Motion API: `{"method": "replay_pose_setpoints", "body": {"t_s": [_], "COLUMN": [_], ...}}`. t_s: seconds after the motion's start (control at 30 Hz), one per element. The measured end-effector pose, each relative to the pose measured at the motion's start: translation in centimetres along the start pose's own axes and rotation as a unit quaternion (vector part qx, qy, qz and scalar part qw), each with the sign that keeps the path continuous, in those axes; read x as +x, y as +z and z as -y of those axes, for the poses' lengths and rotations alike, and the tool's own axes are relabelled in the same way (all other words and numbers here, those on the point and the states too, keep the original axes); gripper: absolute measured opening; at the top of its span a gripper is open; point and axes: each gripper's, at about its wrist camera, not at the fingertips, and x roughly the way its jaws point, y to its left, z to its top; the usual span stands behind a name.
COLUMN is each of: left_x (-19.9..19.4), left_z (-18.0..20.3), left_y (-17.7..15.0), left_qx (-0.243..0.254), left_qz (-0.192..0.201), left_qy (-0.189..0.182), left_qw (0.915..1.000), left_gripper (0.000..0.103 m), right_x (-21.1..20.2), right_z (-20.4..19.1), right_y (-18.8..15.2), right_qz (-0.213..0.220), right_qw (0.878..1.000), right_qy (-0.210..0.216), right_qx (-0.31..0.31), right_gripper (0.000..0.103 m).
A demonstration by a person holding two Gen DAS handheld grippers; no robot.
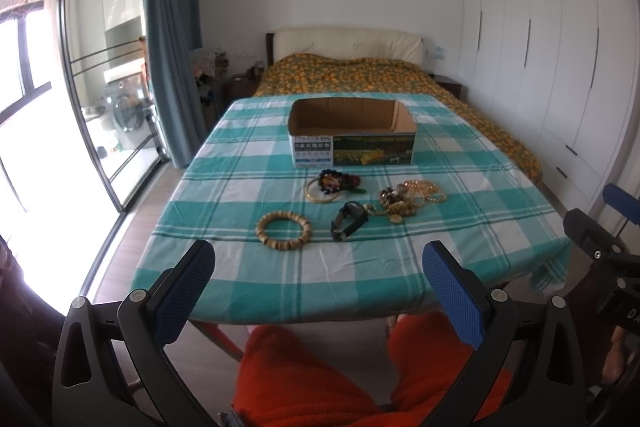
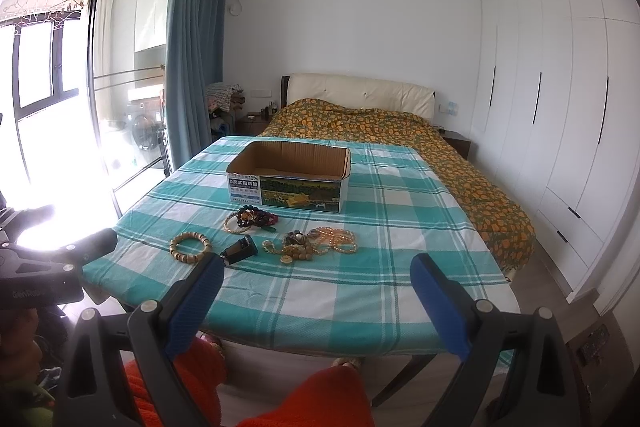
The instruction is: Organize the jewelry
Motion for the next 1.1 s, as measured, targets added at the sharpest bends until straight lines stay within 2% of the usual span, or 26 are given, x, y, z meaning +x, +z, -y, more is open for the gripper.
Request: {"method": "replay_pose_setpoints", "body": {"t_s": [0.3,0.6,0.83,1.1], "left_x": [0.1,-0.1,2.0,3.7], "left_z": [-0.1,-1.2,-1.0,-1.3], "left_y": [0.0,0.0,0.5,1.9], "left_qx": [-0.001,-0.026,-0.020,-0.010], "left_qz": [-0.003,0.011,-0.020,-0.010], "left_qy": [0.004,-0.011,-0.023,-0.007], "left_qw": [1.0000,0.9996,0.9993,0.9999], "left_gripper": [0.103,0.103,0.103,0.103], "right_x": [0.2,0.4,0.9,2.6], "right_z": [-0.3,0.1,0.6,1.4], "right_y": [0.0,0.2,0.2,0.3], "right_qz": [0.000,0.003,0.001,-0.014], "right_qw": [1.000,1.000,1.000,1.000], "right_qy": [0.002,0.005,0.007,0.004], "right_qx": [-0.004,0.001,0.006,0.020], "right_gripper": [0.096,0.096,0.096,0.096]}}
